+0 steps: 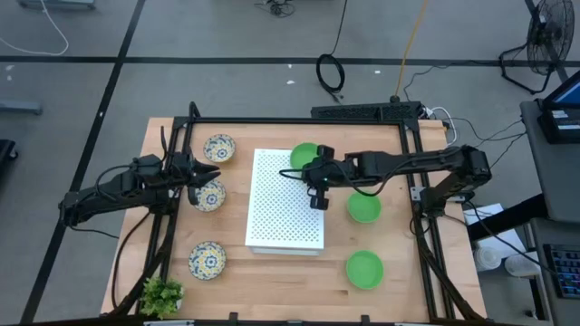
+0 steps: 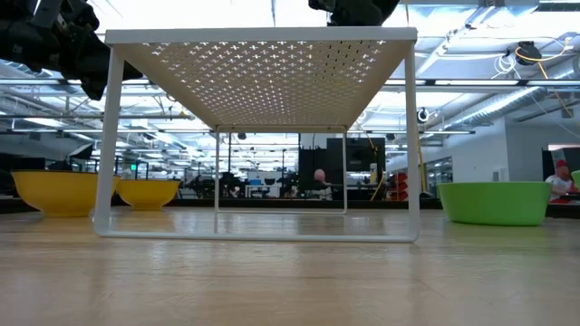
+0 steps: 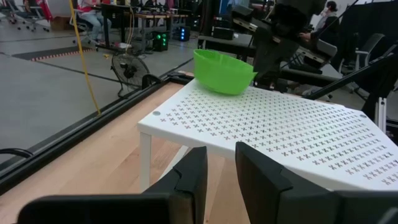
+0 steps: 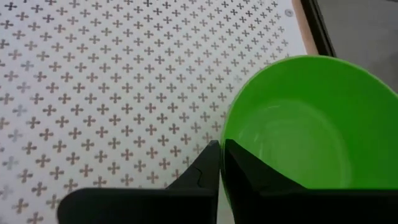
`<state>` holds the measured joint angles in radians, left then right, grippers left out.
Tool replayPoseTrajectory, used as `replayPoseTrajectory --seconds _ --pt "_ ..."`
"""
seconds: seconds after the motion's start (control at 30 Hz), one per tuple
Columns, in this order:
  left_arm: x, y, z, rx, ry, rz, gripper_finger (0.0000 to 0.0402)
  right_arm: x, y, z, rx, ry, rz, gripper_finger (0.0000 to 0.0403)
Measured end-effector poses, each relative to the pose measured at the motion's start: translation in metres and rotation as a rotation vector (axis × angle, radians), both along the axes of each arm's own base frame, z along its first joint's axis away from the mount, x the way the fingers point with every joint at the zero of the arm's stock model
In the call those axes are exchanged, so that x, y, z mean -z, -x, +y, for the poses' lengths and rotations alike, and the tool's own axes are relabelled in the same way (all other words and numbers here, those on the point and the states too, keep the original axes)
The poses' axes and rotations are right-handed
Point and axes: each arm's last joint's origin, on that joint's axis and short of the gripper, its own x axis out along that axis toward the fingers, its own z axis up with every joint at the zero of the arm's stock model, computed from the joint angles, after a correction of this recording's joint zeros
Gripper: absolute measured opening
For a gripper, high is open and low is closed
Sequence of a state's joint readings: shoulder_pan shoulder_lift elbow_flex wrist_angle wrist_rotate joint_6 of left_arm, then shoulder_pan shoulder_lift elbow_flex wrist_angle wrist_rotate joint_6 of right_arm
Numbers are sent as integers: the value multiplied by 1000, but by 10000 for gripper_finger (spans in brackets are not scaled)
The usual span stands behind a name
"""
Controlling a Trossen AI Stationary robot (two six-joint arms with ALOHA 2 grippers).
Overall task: Pick & Place Mini bowls
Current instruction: Put the top green bowl on the shelf, then stack the top green bowl on the green bowl on the shelf
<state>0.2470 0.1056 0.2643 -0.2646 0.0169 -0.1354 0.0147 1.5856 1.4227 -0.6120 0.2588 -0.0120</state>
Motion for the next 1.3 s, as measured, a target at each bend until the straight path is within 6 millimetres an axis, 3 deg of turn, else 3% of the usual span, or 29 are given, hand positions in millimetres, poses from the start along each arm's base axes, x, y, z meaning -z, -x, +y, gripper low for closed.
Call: replayPoseTrajectory --seconds 0.37,0.67,0.8,1.03,1.13,1.3 --pt "0 0 0 0 0 0 88 4 0 -3 11 5 2 93" --pt "0 0 0 0 0 0 88 -18 7 -2 5 8 -115 162" --pt "0 0 0 0 0 0 88 -32 23 0 10 -8 -130 177" --pt "0 0 0 1 0 -1 88 -50 74 7 120 -128 -33 176" --pt "0 0 0 1 0 -1 88 -50 94 9 196 -181 51 172" --pt "0 0 0 -4 -1 -4 88 -25 110 21 259 -252 161 174"
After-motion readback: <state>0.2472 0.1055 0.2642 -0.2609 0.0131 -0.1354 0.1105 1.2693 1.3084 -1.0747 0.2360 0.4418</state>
